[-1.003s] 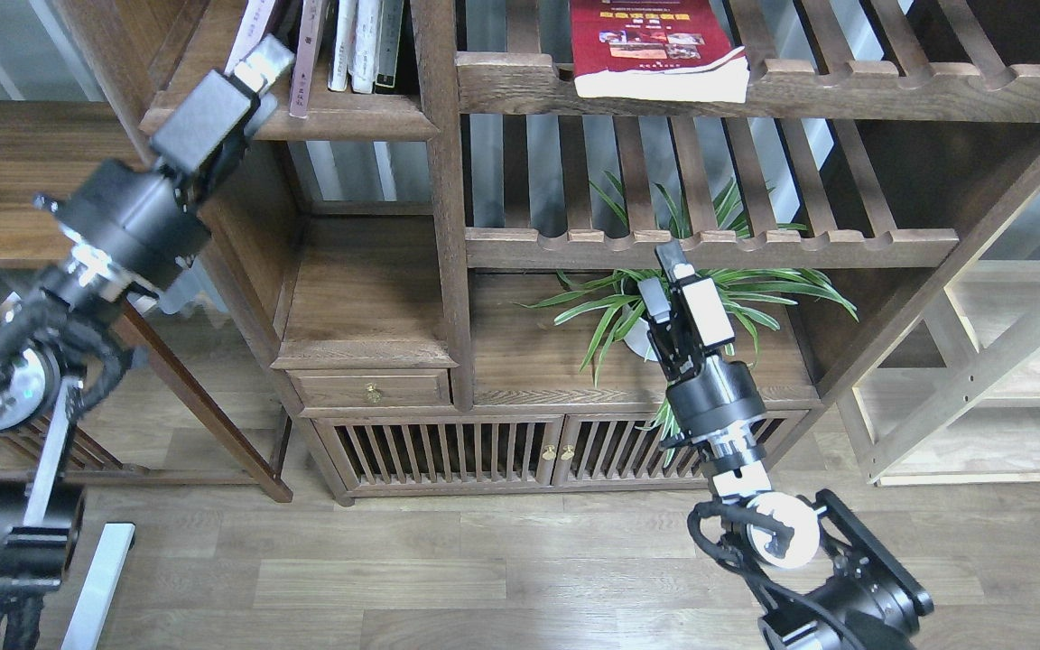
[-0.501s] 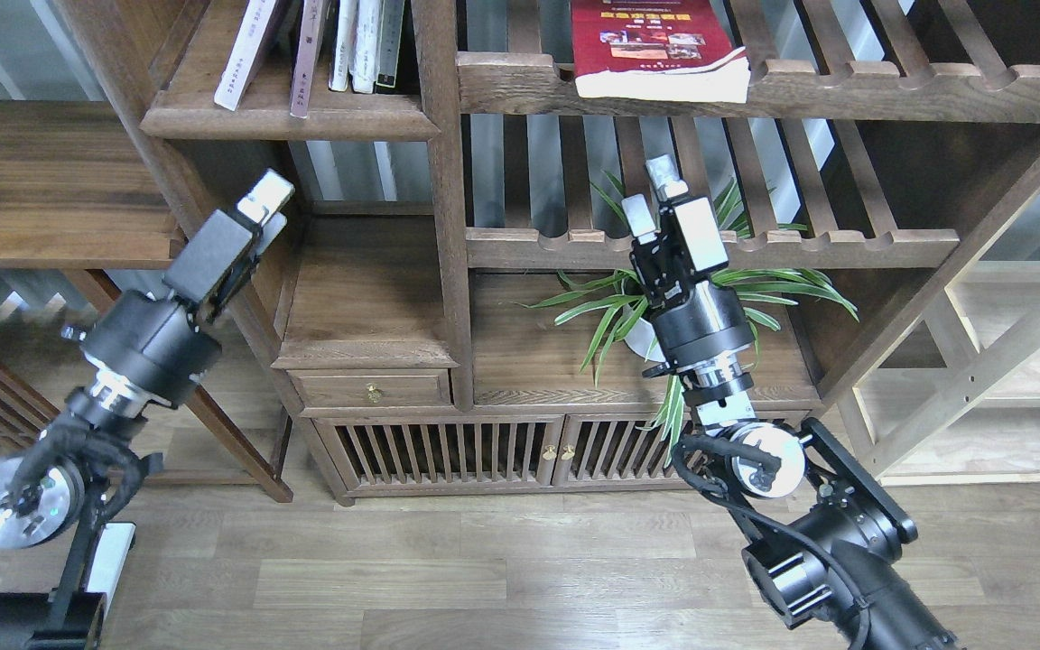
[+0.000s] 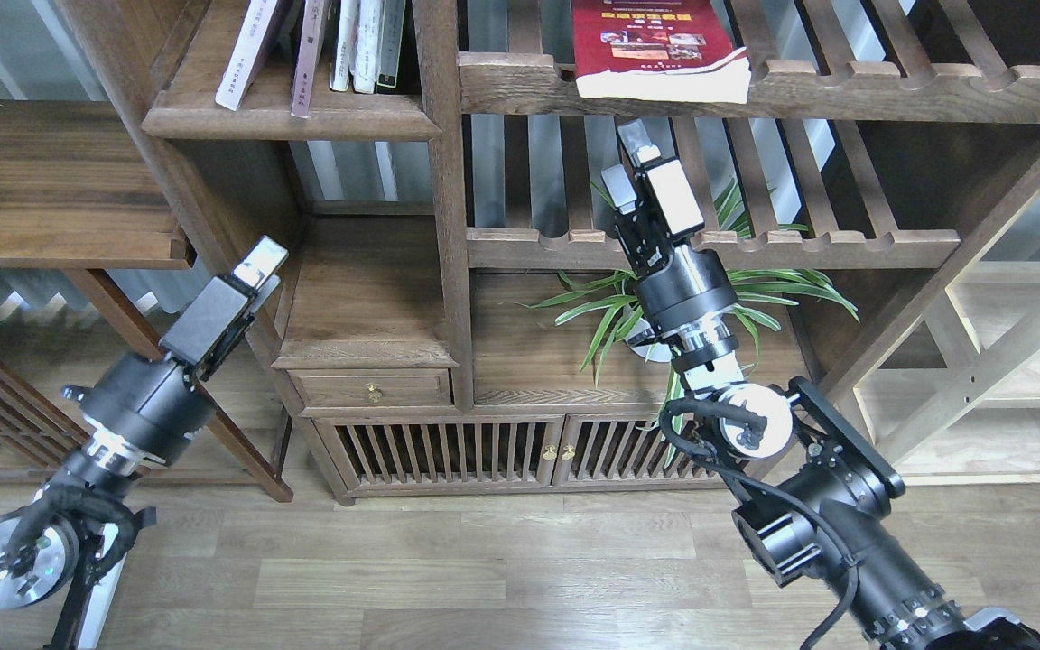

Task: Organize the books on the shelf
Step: 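Raise both grippers, reaching the right gripper toward the red book, then grasp the red book's lower edge with the right gripper and tilt it out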

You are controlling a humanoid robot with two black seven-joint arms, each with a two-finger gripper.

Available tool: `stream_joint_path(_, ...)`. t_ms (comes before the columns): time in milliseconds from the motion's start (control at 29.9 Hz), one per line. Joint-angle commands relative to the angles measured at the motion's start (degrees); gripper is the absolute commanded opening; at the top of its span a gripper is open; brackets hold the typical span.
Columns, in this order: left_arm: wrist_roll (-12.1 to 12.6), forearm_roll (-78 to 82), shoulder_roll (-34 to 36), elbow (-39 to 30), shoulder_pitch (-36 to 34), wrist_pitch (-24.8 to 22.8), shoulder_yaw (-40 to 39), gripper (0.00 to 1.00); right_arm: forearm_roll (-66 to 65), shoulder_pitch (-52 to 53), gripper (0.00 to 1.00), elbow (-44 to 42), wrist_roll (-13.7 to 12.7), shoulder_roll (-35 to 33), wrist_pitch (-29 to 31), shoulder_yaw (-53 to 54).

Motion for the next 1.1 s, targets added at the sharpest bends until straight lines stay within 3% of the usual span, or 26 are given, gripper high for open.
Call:
stream_joint_path(0, 0.0, -0.1, 0.0, 0.0, 1.0, -1.8, -1.1, 0.99, 0.0, 1.4, 0.99, -1.6, 0.0, 0.0, -1.0, 0.7)
stream_joint_path(267, 0.0, -0.2, 0.0, 1.0, 2.1, -4.2, -2.4, 0.99, 0.1, 5.6, 0.99, -2.0, -0.1, 0.0, -3.7, 3.0)
stream_joint_path(1070, 0.0, -0.5, 0.0, 0.9, 2.8, -4.3, -2.7, 0.99, 0.4, 12.6, 0.99, -5.2, -0.1, 0.0, -10.7, 4.2)
